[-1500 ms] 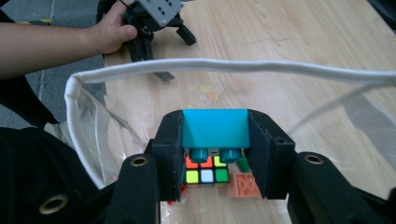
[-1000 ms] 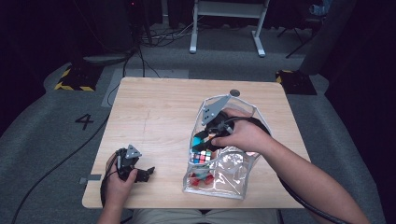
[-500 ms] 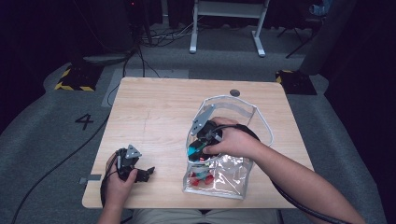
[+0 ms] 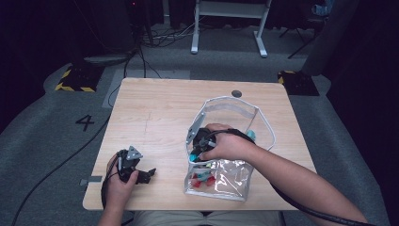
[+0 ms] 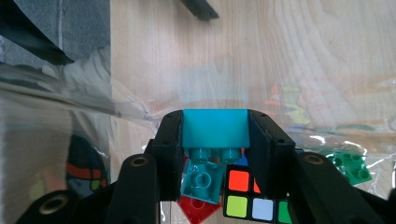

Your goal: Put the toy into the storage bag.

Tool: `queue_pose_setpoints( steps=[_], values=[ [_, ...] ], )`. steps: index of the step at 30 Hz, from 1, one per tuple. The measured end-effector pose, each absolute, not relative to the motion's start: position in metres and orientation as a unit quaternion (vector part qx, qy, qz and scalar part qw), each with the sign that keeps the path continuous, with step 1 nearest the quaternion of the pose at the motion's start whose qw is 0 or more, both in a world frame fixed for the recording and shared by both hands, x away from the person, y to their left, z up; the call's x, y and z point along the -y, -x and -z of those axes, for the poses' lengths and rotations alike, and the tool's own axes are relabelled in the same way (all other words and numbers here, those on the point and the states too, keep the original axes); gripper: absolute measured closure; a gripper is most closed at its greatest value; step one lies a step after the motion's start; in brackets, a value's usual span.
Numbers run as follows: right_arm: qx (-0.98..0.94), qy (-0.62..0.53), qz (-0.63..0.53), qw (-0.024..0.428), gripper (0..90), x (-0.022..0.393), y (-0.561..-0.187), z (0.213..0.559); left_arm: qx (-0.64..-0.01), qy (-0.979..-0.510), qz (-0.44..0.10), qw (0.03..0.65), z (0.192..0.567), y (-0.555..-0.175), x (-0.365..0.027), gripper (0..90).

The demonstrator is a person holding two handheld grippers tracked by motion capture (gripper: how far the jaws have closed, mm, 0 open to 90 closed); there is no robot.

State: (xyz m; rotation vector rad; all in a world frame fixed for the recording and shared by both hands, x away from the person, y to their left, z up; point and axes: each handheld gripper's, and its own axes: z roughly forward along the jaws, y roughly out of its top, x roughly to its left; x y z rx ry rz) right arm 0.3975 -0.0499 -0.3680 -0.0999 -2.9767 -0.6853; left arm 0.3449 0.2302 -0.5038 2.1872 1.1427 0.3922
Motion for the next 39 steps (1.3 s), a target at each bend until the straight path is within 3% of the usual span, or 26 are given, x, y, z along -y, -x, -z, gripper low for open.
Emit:
queue_pose_setpoints(
  steps=[19, 25, 39],
  values=[
    [0.978, 0.044, 0.193, 0.063, 58.9, 0.044, -0.400, 0.377, -0.434, -0.830, -0.149, 0.316, 0.504, -0.345, -0.230, 0.0],
    [0.975, 0.057, 0.207, 0.059, 49.3, 0.048, -0.400, 0.376, -0.434, -0.830, -0.149, 0.316, 0.504, -0.345, -0.230, 0.0],
    [0.954, 0.074, 0.289, 0.009, 46.8, 0.079, -0.410, 0.328, -0.435, -0.830, -0.150, 0.316, 0.504, -0.345, -0.230, 0.0]
  ],
)
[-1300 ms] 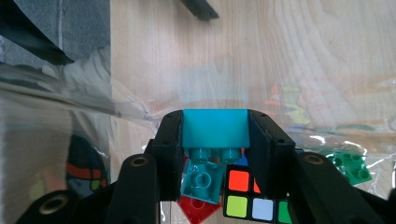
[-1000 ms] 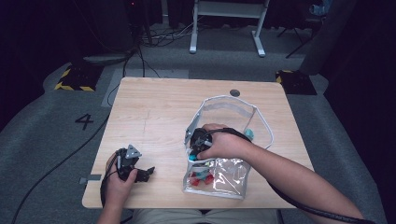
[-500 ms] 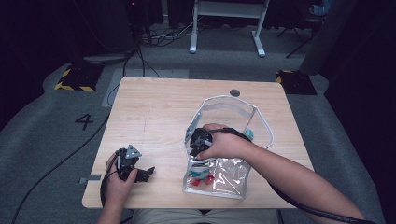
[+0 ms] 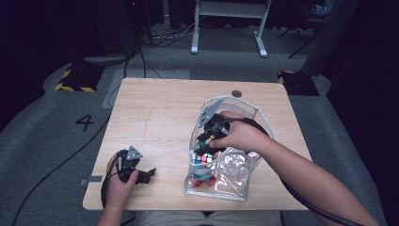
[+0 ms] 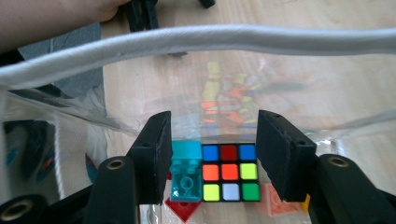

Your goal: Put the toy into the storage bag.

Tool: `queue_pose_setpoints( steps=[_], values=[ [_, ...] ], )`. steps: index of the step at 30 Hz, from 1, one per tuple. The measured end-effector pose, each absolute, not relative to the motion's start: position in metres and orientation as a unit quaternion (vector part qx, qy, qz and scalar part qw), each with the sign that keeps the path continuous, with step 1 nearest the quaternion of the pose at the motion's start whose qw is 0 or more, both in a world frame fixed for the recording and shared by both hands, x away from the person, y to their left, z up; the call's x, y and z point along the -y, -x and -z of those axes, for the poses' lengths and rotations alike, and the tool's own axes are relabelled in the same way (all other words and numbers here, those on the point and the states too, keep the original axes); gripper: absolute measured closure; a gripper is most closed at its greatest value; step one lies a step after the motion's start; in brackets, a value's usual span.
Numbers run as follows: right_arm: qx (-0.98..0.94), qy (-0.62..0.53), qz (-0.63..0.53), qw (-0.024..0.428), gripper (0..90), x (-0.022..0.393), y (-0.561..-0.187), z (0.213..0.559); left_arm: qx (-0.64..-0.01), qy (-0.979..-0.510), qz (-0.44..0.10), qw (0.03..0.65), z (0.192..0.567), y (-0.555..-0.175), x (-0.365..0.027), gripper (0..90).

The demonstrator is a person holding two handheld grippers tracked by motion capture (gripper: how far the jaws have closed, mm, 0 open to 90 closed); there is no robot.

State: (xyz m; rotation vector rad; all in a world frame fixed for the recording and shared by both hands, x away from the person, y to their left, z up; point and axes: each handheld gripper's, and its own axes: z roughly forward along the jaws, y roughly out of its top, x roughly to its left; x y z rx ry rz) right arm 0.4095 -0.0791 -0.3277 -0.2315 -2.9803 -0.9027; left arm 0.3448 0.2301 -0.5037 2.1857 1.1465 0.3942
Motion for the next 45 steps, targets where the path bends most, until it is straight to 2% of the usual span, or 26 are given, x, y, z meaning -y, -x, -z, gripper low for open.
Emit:
queue_pose_setpoints(
  steps=[10, 22, 38, 45],
  values=[
    [0.937, 0.112, 0.329, -0.028, 46.5, 0.121, -0.412, 0.288, -0.435, -0.830, -0.150, 0.316, 0.504, -0.345, -0.230, 0.0],
    [0.915, 0.175, 0.358, -0.071, 46.5, 0.193, -0.418, 0.264, -0.435, -0.830, -0.150, 0.316, 0.504, -0.345, -0.230, 0.0],
    [0.875, 0.268, 0.389, -0.106, 46.9, 0.281, -0.422, 0.256, -0.435, -0.830, -0.150, 0.316, 0.504, -0.345, -0.230, 0.0],
    [0.872, 0.298, 0.369, -0.124, 47.3, 0.301, -0.426, 0.271, -0.436, -0.829, -0.149, 0.316, 0.504, -0.345, -0.230, 0.0]
  ],
)
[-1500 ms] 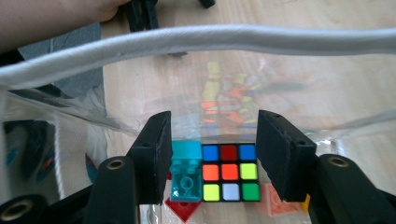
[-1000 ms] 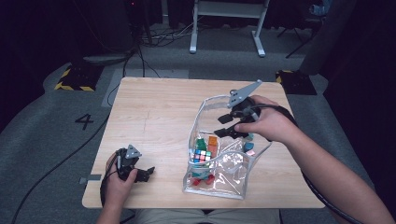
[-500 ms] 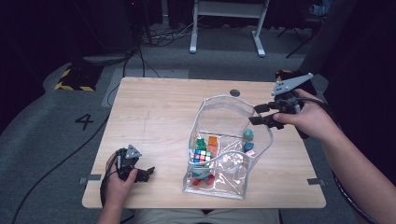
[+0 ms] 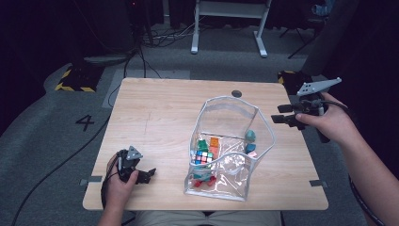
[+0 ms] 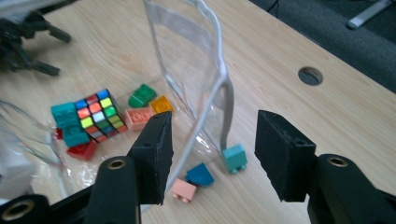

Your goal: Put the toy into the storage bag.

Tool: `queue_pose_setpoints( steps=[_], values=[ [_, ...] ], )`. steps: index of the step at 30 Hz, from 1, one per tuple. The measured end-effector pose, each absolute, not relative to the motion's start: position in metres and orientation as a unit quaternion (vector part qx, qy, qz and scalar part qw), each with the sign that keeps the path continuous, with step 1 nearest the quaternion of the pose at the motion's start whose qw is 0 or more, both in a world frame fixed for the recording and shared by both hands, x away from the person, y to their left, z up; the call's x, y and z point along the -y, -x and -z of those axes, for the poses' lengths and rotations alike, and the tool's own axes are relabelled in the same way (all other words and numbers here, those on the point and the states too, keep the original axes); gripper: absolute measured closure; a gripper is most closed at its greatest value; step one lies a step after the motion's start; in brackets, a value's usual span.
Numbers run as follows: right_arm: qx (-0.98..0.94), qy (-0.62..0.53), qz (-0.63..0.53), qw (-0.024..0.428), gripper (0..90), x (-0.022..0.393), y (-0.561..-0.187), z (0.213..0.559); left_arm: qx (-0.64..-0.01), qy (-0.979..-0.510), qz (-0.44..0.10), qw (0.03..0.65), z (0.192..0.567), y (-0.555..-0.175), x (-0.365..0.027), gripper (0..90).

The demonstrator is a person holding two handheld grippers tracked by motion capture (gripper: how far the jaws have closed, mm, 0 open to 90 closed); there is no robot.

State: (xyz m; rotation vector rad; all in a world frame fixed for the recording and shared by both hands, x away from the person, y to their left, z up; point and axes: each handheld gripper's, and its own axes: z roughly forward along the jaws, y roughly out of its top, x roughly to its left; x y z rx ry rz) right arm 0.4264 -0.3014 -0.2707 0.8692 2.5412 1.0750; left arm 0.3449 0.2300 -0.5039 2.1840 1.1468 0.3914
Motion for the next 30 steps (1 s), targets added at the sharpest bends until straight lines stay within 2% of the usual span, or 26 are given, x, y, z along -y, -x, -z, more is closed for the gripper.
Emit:
queue_pose_setpoints(
  steps=[8, 14, 22, 30],
  values=[
    [-0.857, -0.332, -0.379, 0.114, 48.7, 0.319, -0.431, 0.301, -0.436, -0.829, -0.149, 0.316, 0.504, -0.345, -0.230, 0.0],
    [-0.856, -0.351, -0.367, 0.100, 48.6, 0.327, -0.436, 0.343, -0.436, -0.830, -0.149, 0.316, 0.504, -0.345, -0.230, 0.0],
    [-0.863, -0.353, -0.354, 0.071, 46.7, 0.316, -0.437, 0.395, -0.435, -0.830, -0.149, 0.316, 0.504, -0.345, -0.230, 0.0],
    [-0.863, -0.351, -0.360, 0.050, 44.2, 0.303, -0.432, 0.427, -0.435, -0.830, -0.149, 0.316, 0.504, -0.345, -0.230, 0.0]
  ],
)
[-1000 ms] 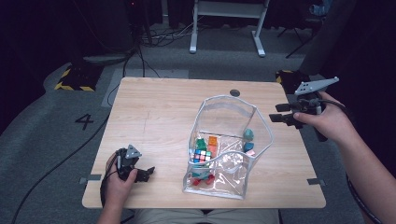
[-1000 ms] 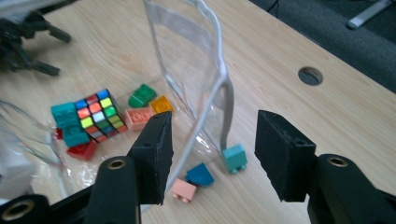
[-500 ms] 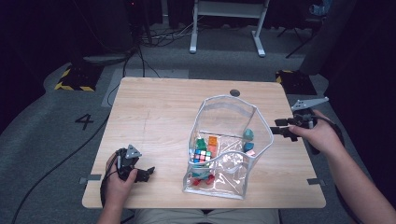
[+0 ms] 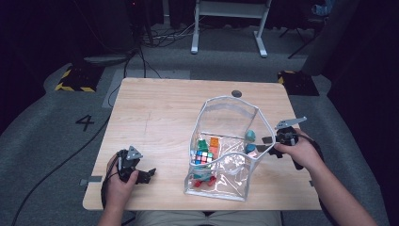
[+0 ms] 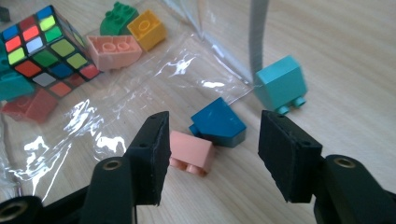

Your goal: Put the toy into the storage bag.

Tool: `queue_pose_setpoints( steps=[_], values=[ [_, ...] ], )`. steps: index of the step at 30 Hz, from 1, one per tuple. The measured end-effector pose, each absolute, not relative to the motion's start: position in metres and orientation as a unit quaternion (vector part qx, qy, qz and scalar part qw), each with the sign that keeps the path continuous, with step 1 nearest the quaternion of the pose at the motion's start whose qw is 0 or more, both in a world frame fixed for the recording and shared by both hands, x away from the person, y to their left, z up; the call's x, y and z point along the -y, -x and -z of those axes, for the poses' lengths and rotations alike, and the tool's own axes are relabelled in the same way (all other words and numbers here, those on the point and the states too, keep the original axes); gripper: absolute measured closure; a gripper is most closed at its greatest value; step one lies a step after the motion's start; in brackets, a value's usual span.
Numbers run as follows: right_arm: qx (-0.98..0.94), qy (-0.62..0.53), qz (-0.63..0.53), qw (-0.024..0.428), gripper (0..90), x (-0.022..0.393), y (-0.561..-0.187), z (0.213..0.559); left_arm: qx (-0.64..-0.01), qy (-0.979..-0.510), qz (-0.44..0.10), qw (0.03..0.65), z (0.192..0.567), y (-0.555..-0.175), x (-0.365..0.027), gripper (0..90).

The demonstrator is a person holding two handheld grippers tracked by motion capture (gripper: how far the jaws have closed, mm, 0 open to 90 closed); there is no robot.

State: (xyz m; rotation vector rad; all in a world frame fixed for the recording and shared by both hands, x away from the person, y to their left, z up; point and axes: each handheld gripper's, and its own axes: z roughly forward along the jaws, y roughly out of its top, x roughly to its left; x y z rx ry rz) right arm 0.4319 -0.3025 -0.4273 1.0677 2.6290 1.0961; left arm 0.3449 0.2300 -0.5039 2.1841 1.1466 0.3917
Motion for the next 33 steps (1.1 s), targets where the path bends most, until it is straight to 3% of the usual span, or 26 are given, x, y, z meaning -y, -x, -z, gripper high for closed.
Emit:
queue_pose_setpoints(
  steps=[19, 25, 33],
  values=[
    [-0.862, -0.362, -0.353, 0.036, 44.8, 0.278, -0.420, 0.471, -0.435, -0.830, -0.150, 0.316, 0.504, -0.345, -0.230, 0.0],
    [-0.868, -0.358, -0.342, 0.039, 55.1, 0.275, -0.420, 0.477, -0.436, -0.830, -0.149, 0.316, 0.504, -0.345, -0.230, 0.0],
    [-0.869, -0.359, -0.339, 0.036, 59.2, 0.282, -0.418, 0.471, -0.436, -0.830, -0.149, 0.316, 0.504, -0.345, -0.230, 0.0]
  ],
)
